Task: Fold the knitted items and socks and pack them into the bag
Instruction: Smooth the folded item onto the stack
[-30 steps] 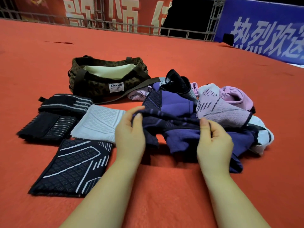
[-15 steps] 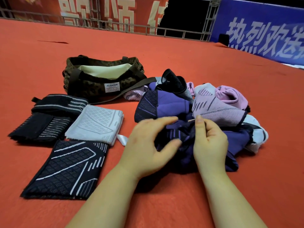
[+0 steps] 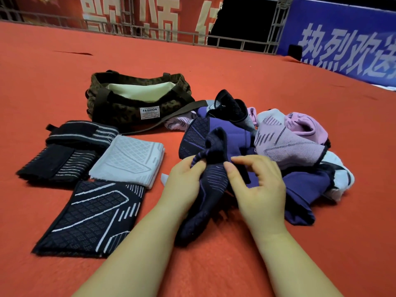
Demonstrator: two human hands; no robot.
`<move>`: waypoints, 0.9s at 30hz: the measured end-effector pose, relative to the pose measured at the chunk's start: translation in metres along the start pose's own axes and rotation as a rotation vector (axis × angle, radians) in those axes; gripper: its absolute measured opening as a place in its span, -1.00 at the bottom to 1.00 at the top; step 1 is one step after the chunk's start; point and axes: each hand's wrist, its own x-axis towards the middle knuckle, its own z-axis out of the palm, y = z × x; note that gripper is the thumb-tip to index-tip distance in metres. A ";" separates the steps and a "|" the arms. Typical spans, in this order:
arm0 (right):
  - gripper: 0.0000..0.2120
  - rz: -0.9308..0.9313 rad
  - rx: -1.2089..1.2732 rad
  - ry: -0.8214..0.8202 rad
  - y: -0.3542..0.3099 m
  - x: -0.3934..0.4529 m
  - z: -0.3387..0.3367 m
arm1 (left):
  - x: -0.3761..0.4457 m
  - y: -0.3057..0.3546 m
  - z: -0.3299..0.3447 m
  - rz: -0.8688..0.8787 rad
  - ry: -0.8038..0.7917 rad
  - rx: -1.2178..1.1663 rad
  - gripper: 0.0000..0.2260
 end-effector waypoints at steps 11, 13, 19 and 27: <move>-0.86 0.217 0.173 -0.045 -0.005 -0.005 0.005 | -0.005 0.008 0.006 -0.233 -0.154 -0.341 -0.86; -0.86 0.242 0.132 0.004 -0.001 -0.004 0.003 | -0.001 0.002 0.002 -0.023 -0.027 0.048 -0.90; -0.91 0.306 0.085 0.107 0.007 0.000 0.000 | -0.017 0.005 -0.001 0.767 0.158 0.496 -0.84; -0.87 0.296 0.086 0.143 0.008 0.003 -0.004 | -0.015 -0.002 0.001 0.507 -0.174 0.807 -0.68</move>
